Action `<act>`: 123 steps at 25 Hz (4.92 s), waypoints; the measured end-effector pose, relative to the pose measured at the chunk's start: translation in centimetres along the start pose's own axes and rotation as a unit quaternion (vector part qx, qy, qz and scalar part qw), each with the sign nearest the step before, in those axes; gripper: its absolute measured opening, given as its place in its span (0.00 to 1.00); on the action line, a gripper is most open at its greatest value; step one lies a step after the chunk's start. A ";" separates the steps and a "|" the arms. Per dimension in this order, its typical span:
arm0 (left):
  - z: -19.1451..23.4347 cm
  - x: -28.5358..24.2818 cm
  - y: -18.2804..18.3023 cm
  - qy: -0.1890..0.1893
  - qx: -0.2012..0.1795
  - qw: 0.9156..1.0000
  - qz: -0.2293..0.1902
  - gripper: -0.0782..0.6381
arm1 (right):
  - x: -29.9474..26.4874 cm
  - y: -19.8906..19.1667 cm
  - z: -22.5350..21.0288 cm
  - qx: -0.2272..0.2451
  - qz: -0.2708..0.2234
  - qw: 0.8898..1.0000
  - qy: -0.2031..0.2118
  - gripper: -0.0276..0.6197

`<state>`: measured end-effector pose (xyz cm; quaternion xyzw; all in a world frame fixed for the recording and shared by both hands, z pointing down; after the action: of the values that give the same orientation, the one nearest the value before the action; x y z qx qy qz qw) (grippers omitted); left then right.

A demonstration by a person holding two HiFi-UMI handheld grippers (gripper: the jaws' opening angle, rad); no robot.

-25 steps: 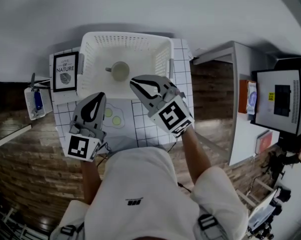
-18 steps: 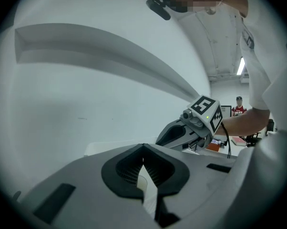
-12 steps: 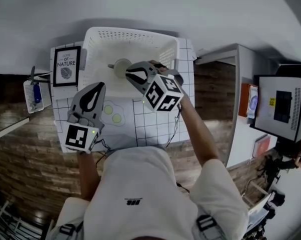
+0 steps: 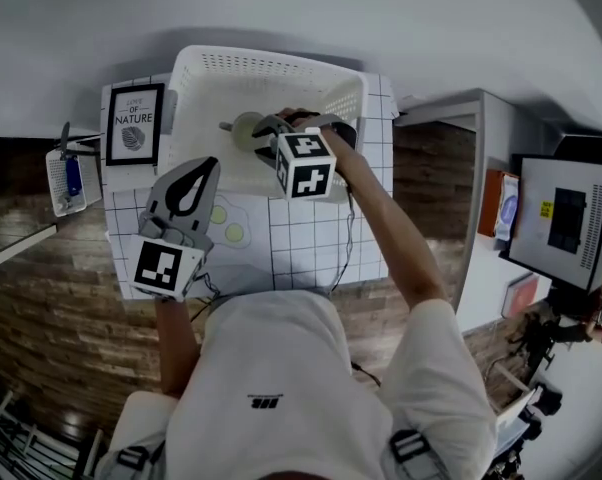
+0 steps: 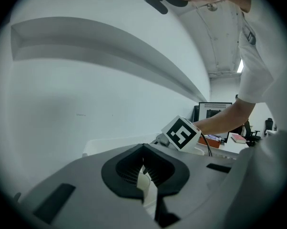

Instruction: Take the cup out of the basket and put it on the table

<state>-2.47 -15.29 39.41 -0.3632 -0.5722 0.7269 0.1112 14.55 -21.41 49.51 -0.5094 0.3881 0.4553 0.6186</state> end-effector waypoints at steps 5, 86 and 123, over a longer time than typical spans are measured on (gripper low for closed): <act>0.2 -0.5 0.0 0.000 0.000 1.000 0.009 0.12 | -2.2 0.3 0.1 0.034 0.033 0.999 0.021 0.22; -7.0 11.1 -0.2 0.003 -0.070 0.997 -0.029 0.12 | 11.8 6.0 7.5 0.040 0.030 0.992 -0.116 0.10; -7.0 17.7 -7.5 0.045 -0.036 0.998 -0.022 0.12 | 10.3 14.1 15.6 0.099 0.008 0.990 -0.103 0.10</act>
<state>-12.41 2.56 38.64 -0.3866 -0.6003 0.6861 0.1395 4.22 -3.35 38.72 -0.3929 0.3693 0.4700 0.6988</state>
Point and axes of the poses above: the fingertips, and each gripper's own axes: x backward along the fingers, z to its left, y out of its top, the point moved 10 cm from there along x, backward along the fingers, and after that the axes turned 9 degrees about z, right-handed, at the moved point
